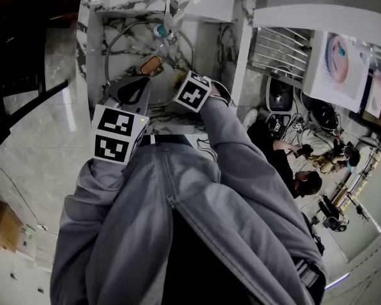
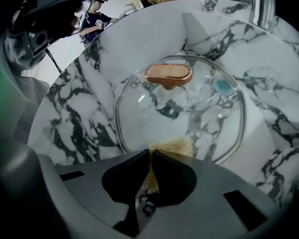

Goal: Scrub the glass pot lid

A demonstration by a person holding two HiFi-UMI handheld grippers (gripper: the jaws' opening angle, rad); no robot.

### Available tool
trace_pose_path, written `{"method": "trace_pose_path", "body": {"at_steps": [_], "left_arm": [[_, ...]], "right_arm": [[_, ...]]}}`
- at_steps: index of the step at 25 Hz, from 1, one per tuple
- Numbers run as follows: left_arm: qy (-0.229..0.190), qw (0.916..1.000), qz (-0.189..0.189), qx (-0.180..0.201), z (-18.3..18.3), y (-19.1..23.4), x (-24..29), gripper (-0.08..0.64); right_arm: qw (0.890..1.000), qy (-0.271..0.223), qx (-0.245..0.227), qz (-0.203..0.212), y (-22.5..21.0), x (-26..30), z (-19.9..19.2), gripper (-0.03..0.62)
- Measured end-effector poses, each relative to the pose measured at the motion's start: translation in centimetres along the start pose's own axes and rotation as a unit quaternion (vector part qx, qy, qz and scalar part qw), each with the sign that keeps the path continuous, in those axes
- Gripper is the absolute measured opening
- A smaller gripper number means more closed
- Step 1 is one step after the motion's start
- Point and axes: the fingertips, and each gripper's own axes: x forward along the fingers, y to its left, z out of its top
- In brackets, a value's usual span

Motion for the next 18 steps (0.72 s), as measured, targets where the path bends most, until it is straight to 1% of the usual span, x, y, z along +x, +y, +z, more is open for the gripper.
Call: {"method": "trace_pose_path", "body": {"at_steps": [3,5,7,10,13,15,18], "left_arm": [[-0.004,1.0000,-0.001,0.005,-0.4,-0.8,-0.8,0.014],[-0.005,1.0000,0.000,0.007,-0.8,-1.2,-1.4,0.014],[-0.006,0.9999,0.001,0.010,-1.2,-1.5,-2.1,0.014],[-0.010,0.9999,0.002,0.014,-1.7,-2.0,-3.1,0.014],[-0.017,0.9997,0.001,0.018,-1.5,-2.5,-3.9,0.014],[-0.023,0.9995,0.001,0.021,-1.1,-2.7,-4.3,0.014],[-0.033,0.9991,0.002,0.027,-0.1,-3.0,-4.8,0.014]], "right_arm": [[0.999,0.025,-0.008,0.034,3.0,1.0,-1.4,0.043],[0.998,0.039,-0.003,0.053,4.5,1.4,-2.2,0.043],[0.998,0.030,0.008,0.059,5.2,1.0,-2.0,0.043],[1.000,0.002,-0.018,0.013,4.6,-1.5,-0.5,0.043],[0.997,-0.033,-0.046,-0.045,4.7,-6.2,1.4,0.043],[0.993,-0.056,-0.060,-0.089,4.3,-9.6,2.7,0.043],[0.982,-0.078,-0.078,-0.153,2.7,-14.3,4.2,0.043]]}}
